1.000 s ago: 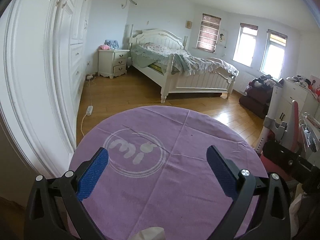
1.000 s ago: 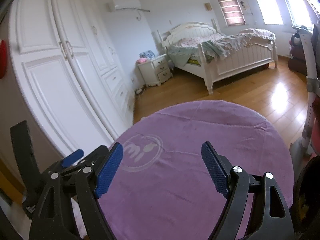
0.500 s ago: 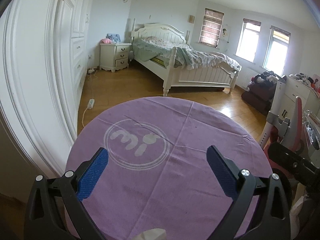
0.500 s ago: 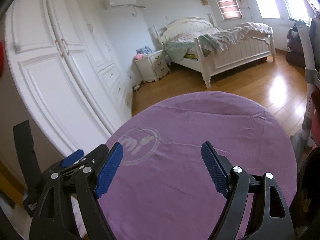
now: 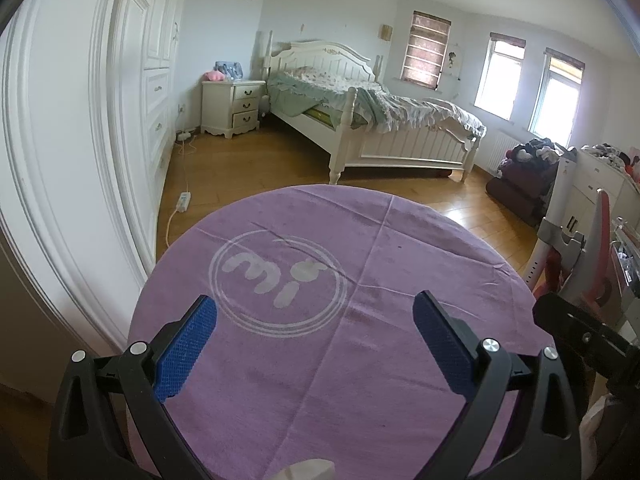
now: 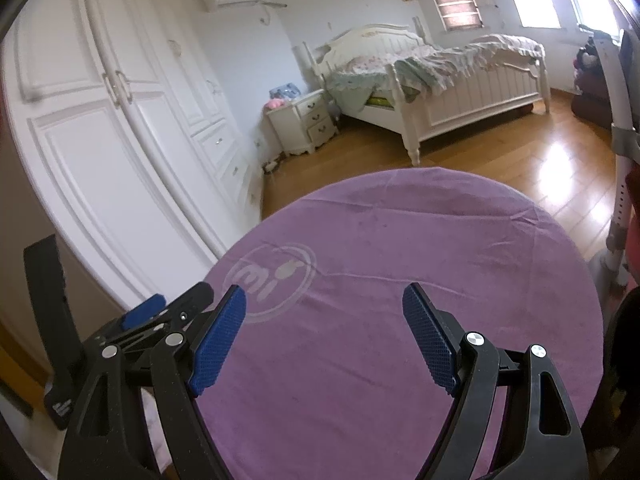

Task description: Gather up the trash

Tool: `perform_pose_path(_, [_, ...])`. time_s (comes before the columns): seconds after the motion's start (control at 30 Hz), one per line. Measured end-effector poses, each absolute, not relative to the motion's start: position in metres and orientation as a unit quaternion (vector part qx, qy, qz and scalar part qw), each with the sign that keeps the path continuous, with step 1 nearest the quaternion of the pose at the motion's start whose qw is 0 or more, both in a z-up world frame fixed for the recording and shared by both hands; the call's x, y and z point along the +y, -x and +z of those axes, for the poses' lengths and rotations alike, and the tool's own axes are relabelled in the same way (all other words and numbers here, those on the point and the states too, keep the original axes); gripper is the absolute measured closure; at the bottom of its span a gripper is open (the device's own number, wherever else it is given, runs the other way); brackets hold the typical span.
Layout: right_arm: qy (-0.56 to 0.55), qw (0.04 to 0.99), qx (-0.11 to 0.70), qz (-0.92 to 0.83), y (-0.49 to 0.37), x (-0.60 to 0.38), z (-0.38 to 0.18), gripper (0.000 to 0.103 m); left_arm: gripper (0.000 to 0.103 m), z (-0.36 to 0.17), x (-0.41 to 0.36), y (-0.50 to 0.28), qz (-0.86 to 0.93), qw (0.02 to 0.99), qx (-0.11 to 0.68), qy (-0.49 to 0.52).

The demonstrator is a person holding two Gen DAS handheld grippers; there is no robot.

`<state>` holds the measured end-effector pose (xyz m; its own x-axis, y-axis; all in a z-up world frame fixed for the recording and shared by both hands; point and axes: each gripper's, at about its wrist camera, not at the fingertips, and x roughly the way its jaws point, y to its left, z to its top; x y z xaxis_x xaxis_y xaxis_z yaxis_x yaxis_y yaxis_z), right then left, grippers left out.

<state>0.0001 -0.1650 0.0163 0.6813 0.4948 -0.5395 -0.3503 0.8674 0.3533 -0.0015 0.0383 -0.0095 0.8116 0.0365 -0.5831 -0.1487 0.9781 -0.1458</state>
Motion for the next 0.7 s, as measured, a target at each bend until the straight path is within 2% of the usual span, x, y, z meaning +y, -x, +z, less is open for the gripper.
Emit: perform_pose_path(0.7, [-0.119,0.905,0.336,0.231,-0.013,-0.167,0.004,0.023,0.005,-0.014,0.036,-0.004,0.054,0.945,0.312,0.088])
